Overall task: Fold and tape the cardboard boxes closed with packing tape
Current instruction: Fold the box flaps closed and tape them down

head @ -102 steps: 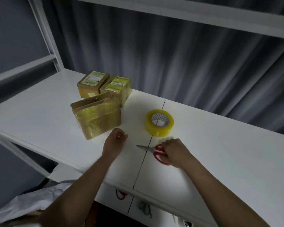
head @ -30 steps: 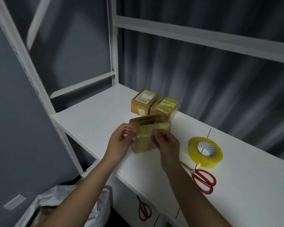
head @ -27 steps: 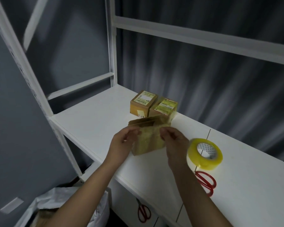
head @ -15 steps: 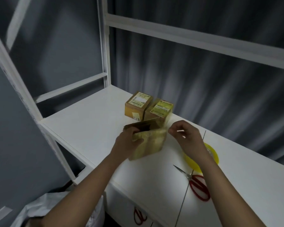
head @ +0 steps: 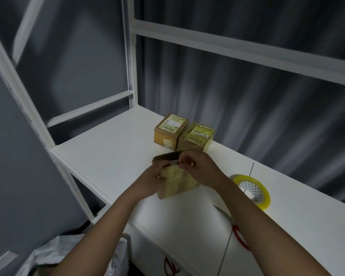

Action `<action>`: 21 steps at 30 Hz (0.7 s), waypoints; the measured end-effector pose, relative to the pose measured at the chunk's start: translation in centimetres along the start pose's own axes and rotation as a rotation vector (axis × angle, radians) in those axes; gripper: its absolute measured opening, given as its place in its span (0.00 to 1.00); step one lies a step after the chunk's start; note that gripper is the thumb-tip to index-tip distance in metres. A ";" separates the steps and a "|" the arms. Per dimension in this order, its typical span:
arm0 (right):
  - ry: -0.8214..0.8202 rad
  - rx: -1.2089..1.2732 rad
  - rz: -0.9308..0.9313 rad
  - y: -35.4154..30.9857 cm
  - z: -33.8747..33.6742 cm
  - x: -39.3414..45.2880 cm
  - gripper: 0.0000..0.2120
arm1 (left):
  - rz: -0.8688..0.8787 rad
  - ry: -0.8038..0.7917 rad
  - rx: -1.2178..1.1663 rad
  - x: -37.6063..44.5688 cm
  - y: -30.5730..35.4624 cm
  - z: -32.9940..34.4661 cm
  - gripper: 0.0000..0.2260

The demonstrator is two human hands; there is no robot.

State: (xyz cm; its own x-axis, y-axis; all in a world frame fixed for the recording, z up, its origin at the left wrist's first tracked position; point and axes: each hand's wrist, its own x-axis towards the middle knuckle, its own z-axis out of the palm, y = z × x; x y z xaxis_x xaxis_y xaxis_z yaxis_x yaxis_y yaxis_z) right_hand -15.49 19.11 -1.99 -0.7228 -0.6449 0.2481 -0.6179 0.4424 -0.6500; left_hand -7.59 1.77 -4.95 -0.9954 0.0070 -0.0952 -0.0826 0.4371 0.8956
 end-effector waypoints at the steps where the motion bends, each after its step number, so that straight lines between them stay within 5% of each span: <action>1: -0.010 -0.009 0.003 0.0 0.0 0.2 0.06 | -0.013 -0.024 -0.019 -0.1 0.1 0.1 0.30; 5: -0.029 -0.040 -0.001 0.1 -0.2 0.7 0.06 | -0.061 0.038 0.032 0.0 0.2 0.9 0.31; 10: -0.025 -0.038 0.024 0.1 0.0 0.9 0.05 | -0.176 0.330 0.134 1.4 0.2 3.2 0.13; 14: -0.028 -0.197 0.058 0.4 0.4 1.6 0.06 | -0.180 0.312 0.211 1.4 0.4 3.1 0.14; 18: 0.403 -0.092 0.024 -1.2 -2.2 1.6 0.14 | -0.158 0.284 0.236 0.8 0.5 2.4 0.16; 21: 0.437 0.102 0.002 -2.4 -2.1 -0.5 0.11 | -0.161 0.239 0.162 0.9 0.4 1.7 0.22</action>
State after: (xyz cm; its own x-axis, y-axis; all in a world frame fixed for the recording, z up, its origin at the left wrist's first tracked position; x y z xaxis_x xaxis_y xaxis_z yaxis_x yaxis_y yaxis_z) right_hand -14.29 19.65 0.94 -0.8006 -0.3101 0.5127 -0.5982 0.3657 -0.7130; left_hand -8.39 3.47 -5.44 -0.9549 -0.2769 -0.1077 -0.2499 0.5527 0.7950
